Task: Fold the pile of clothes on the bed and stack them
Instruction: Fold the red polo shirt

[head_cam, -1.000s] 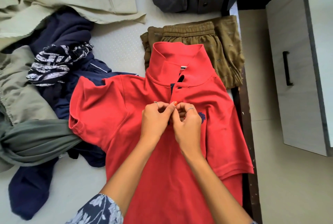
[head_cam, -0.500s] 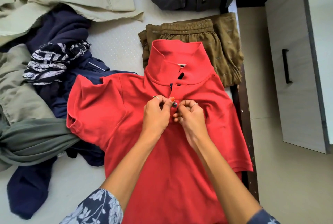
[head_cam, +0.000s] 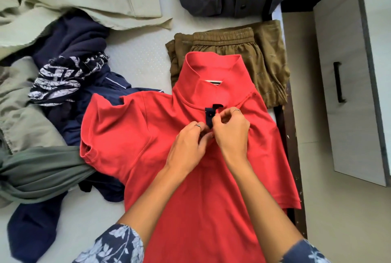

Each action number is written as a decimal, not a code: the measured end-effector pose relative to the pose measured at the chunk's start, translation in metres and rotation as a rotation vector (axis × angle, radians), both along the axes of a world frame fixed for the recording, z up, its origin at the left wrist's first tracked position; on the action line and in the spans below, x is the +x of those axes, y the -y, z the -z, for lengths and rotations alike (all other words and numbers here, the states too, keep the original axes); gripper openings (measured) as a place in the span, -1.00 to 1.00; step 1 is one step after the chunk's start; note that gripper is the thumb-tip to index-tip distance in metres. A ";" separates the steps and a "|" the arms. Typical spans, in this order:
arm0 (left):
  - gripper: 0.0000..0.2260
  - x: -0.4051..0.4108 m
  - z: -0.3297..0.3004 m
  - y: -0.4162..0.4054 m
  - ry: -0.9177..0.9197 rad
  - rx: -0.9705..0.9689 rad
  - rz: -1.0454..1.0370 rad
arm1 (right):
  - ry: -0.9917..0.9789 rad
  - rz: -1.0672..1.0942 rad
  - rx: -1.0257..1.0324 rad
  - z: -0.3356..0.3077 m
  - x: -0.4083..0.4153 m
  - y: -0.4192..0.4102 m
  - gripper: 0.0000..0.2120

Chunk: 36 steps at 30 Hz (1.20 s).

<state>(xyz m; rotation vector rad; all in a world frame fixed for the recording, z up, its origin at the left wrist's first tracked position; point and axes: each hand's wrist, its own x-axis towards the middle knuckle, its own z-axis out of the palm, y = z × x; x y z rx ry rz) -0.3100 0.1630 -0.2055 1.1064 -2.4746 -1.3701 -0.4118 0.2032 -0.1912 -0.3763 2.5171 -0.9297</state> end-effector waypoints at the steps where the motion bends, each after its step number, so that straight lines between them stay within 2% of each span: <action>1: -0.87 -0.001 0.000 0.002 -0.006 0.017 -0.011 | -0.009 0.005 0.014 0.002 -0.002 0.000 -0.96; 7: -0.78 -0.018 0.005 0.013 -0.028 -0.042 -0.204 | 0.014 -0.032 0.022 0.015 0.003 -0.001 -0.90; 10: -0.78 -0.030 0.009 0.014 0.013 -0.073 -0.230 | -0.001 -0.054 0.031 0.021 0.006 0.000 -0.87; 16: -0.81 -0.036 0.014 0.013 0.062 -0.222 -0.108 | -0.086 -0.044 0.018 0.024 0.007 0.003 -0.91; 19: -0.76 -0.036 0.017 0.013 0.064 -0.285 -0.041 | -0.034 0.006 -0.033 0.027 0.006 0.002 -0.96; 22: -0.72 -0.038 0.021 0.013 0.100 -0.296 -0.010 | 0.001 -0.065 -0.079 0.028 0.006 -0.001 -0.98; 24: -0.78 -0.041 0.021 0.012 0.091 -0.242 -0.048 | -0.015 -0.093 -0.098 0.028 0.005 -0.003 -0.99; 27: -0.93 -0.043 0.019 0.011 -0.019 -0.015 -0.248 | -0.013 -0.062 -0.128 0.023 0.003 -0.003 -0.96; 29: -0.92 -0.042 0.015 0.014 -0.050 0.113 -0.375 | -0.006 -0.059 -0.160 0.019 0.004 -0.003 -0.94; 32: -0.88 -0.040 0.008 0.018 -0.061 0.318 -0.455 | 0.023 -0.048 -0.216 0.016 0.006 -0.005 -0.91; 36: -0.86 -0.039 0.008 0.021 -0.089 0.385 -0.466 | 0.022 -0.055 -0.238 0.013 0.008 -0.009 -0.90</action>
